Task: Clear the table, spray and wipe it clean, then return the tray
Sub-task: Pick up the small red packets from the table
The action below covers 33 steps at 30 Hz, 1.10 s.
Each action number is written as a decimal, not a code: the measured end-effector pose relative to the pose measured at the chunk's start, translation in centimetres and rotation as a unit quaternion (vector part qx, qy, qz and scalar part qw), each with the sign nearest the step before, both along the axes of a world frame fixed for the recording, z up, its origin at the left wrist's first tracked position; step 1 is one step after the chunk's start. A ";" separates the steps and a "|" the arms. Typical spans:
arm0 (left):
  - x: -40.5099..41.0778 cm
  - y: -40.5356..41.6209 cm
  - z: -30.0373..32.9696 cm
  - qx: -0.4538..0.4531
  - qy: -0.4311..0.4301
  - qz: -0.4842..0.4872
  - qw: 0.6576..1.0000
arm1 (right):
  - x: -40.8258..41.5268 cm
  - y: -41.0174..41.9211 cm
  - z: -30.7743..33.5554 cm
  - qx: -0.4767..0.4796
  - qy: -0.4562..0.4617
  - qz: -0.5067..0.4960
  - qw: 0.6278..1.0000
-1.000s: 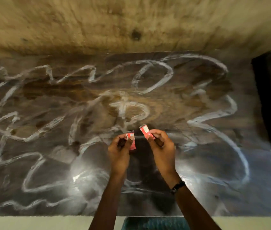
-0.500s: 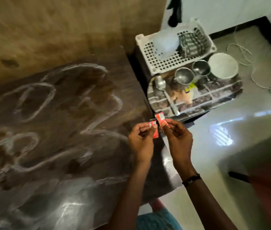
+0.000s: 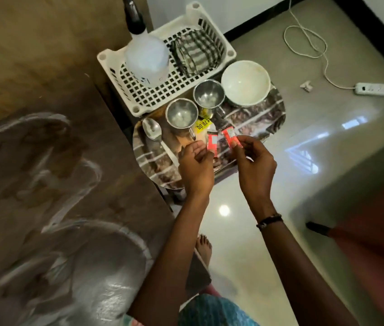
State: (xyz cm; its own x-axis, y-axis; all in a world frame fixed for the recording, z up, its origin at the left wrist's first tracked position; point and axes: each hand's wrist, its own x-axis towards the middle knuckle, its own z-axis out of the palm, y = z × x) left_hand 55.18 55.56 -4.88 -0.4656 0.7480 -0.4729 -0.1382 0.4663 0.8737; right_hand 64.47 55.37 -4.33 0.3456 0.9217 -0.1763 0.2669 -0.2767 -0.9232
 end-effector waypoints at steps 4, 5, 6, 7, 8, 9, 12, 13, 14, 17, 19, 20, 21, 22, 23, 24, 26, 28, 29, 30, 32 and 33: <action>0.4 -0.7 0.0 -0.006 0.026 0.003 1.000 | 0.4 1.3 -0.3 0.011 -0.042 0.020 0.999; 0.4 -0.8 0.1 -0.006 0.035 0.002 0.999 | 0.4 1.5 -0.4 0.016 -0.063 0.032 0.997; 0.3 -0.8 0.2 -0.004 0.043 0.000 0.999 | 0.4 1.5 -0.5 0.027 -0.099 0.043 0.994; 0.2 -0.9 0.3 0.000 0.051 -0.002 0.999 | 0.3 1.5 -0.7 0.040 -0.141 0.050 0.988; 0.1 -1.0 0.4 0.005 0.059 -0.003 0.998 | 0.3 1.4 -1.0 0.053 -0.178 0.052 0.981; 0.0 -1.1 0.6 0.012 0.068 -0.006 0.998 | 0.3 1.3 -1.1 0.060 -0.205 0.049 0.976; -0.6 -1.5 1.5 0.037 0.109 -0.023 0.993 | 0.2 1.5 -0.9 0.086 -0.241 0.048 0.966; -0.9 -1.4 1.9 0.045 0.123 -0.026 0.991 | 0.1 1.8 -0.6 0.101 -0.247 0.055 0.962; -1.5 -0.9 2.3 0.058 0.138 -0.024 0.988 | -0.1 2.4 -0.3 0.122 -0.251 0.066 0.958; -3.6 1.4 3.8 0.110 0.170 -0.013 0.979 | -1.6 5.5 1.1 0.185 -0.263 0.094 0.942; -5.1 3.5 4.7 0.134 0.168 0.003 0.977 | -3.0 8.1 2.1 0.205 -0.279 0.116 0.931; -5.9 4.5 5.0 0.144 0.174 0.014 0.974 | -3.8 9.6 2.5 0.204 -0.283 0.132 0.928; -6.8 5.6 5.2 0.152 0.189 0.028 0.970 | -4.5 11.1 2.9 0.197 -0.288 0.151 0.925; -7.7 6.5 5.3 0.161 0.208 0.041 0.964 | -5.2 12.6 3.3 0.187 -0.295 0.173 0.921; -8.6 7.4 5.1 0.169 0.225 0.050 0.958 | -5.8 14.1 3.5 0.174 -0.307 0.196 0.915; -9.5 8.3 4.9 0.173 0.236 0.053 0.955 | -6.3 15.6 3.6 0.160 -0.322 0.220 0.907; -11.1 9.8 4.5 0.159 0.239 0.034 0.957 | -6.8 18.6 3.4 0.120 -0.358 0.271 0.886; -12.4 11.3 4.4 0.132 0.239 -0.006 0.962 | -6.9 21.4 2.5 0.075 -0.382 0.309 0.868; -13.0 12.0 4.5 0.122 0.242 -0.031 0.962 | -6.9 22.6 2.1 0.048 -0.386 0.314 0.866; -13.5 12.7 4.7 0.116 0.244 -0.056 0.961 | -6.9 23.5 1.7 0.020 -0.387 0.312 0.867; -14.3 14.0 5.3 0.123 0.244 -0.105 0.956 | -7.1 24.6 1.1 -0.019 -0.393 0.306 0.867; -14.4 14.6 5.6 0.132 0.244 -0.123 0.953 | -7.2 24.7 0.8 -0.024 -0.400 0.309 0.863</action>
